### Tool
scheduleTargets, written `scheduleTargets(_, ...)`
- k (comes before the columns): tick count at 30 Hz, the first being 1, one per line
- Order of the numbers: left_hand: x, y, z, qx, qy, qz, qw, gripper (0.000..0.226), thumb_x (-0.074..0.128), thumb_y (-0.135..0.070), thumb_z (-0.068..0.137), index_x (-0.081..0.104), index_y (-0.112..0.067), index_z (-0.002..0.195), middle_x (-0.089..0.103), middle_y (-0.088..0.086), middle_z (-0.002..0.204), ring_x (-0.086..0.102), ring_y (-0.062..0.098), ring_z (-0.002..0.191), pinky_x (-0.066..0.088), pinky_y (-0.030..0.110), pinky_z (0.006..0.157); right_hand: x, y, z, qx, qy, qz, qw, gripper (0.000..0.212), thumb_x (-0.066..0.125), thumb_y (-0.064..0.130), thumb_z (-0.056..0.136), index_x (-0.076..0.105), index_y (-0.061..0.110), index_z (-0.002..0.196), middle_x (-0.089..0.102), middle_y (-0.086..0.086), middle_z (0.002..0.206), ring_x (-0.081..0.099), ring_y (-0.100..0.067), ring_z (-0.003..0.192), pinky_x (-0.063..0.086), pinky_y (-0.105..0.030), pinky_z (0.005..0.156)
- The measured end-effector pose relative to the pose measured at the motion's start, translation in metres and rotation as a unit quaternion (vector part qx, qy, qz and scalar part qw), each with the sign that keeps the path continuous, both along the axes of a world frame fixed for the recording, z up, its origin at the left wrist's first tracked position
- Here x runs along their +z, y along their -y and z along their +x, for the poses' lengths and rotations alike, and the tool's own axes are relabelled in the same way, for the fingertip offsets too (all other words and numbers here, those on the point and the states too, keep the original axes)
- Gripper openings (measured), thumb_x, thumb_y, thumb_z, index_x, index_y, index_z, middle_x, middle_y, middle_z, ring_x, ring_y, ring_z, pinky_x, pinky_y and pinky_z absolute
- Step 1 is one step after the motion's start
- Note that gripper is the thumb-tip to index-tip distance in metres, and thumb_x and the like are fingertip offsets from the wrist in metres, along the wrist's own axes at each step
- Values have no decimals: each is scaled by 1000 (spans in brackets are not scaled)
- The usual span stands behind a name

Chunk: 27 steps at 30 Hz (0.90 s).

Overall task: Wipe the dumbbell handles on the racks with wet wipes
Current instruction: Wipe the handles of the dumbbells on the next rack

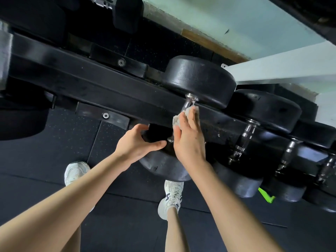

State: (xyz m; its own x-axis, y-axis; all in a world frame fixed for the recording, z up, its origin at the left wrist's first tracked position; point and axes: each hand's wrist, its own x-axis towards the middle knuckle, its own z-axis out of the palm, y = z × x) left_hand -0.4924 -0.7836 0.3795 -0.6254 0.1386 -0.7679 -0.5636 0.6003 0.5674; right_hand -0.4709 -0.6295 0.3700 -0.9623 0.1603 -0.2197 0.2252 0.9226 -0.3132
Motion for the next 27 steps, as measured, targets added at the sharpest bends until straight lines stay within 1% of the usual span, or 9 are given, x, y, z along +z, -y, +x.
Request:
scheduleTargets(3, -2, 0, -1, -6, 1, -10, 1000, 62, 78, -55, 62, 53, -28, 112, 60, -10, 107, 56, 11, 96, 39, 24, 74, -7, -17, -8, 159, -9, 116, 980, 38, 46, 12, 93, 52, -5, 127, 43, -16, 143, 33, -32, 138, 35, -45, 110)
scheduleTargets(6, -3, 0, -1, -6, 3, -16, 1000, 73, 78, -56, 62, 52, -26, 123, 59, -8, 117, 56, 14, 105, 42, 26, 84, -10, -46, -18, 314, -37, 123, 941, 36, 66, 6, 82, 62, -2, 117, 58, -14, 130, 50, -32, 126, 27, -42, 113)
scheduleTargets(10, -5, 1, -2, -1, 6, -12, 1000, 81, 79, -56, 61, 48, -26, 130, 56, -6, 127, 54, 15, 111, 41, 26, 89, -1, -70, -56, 488, -48, 85, 867, 31, 46, 9, 84, 71, 0, 99, 68, -19, 109, 62, -35, 109, 9, -33, 117)
scheduleTargets(13, -4, 0, -1, 0, 15, -17, 1000, 82, 77, -57, 61, 47, -27, 132, 55, -5, 127, 54, 14, 105, 40, 25, 86, 1, -68, -56, 481, 1, 86, 873, 30, 49, 4, 81, 70, -2, 102, 66, -22, 111, 60, -38, 111, 22, -42, 112)
scheduleTargets(15, -3, 0, -1, 3, 17, -18, 1000, 82, 77, -58, 61, 47, -27, 131, 56, -4, 126, 54, 16, 110, 41, 25, 87, -2, -65, -41, 485, 22, 53, 872, 29, 48, 5, 87, 69, -3, 105, 65, -21, 116, 58, -38, 114, 22, -38, 113)
scheduleTargets(19, -1, 1, -2, 1, 21, -17, 1000, 78, 78, -55, 62, 49, -27, 128, 57, -5, 122, 54, 17, 109, 44, 28, 90, 5, -70, -54, 581, 9, 52, 812, 39, 31, 7, 97, 69, 0, 103, 68, -12, 110, 63, -26, 111, 34, -51, 105)
scheduleTargets(23, -2, 2, -3, 6, 25, -14, 1000, 81, 79, -56, 60, 48, -29, 130, 56, -3, 124, 53, 18, 112, 43, 32, 97, 9, -71, -74, 513, -15, 113, 851, 55, 11, 7, 98, 65, -2, 100, 57, -8, 109, 57, -23, 110, 26, -40, 113)
scheduleTargets(25, -2, 3, -3, 7, 26, -12, 1000, 82, 79, -57, 60, 48, -29, 130, 55, -3, 125, 53, 18, 112, 43, 33, 97, -1, -67, -60, 486, -31, 119, 865, 42, 22, 5, 94, 63, -2, 102, 46, -6, 113, 46, -21, 115, 17, -36, 116)
scheduleTargets(27, -2, 2, -2, 5, 25, -13, 1000, 82, 79, -57, 59, 48, -29, 130, 55, -2, 125, 53, 18, 112, 43, 33, 97, -6, -65, -45, 504, -41, 113, 855, 39, 30, 1, 89, 65, 0, 105, 56, -10, 114, 47, -26, 119, 15, -37, 118)
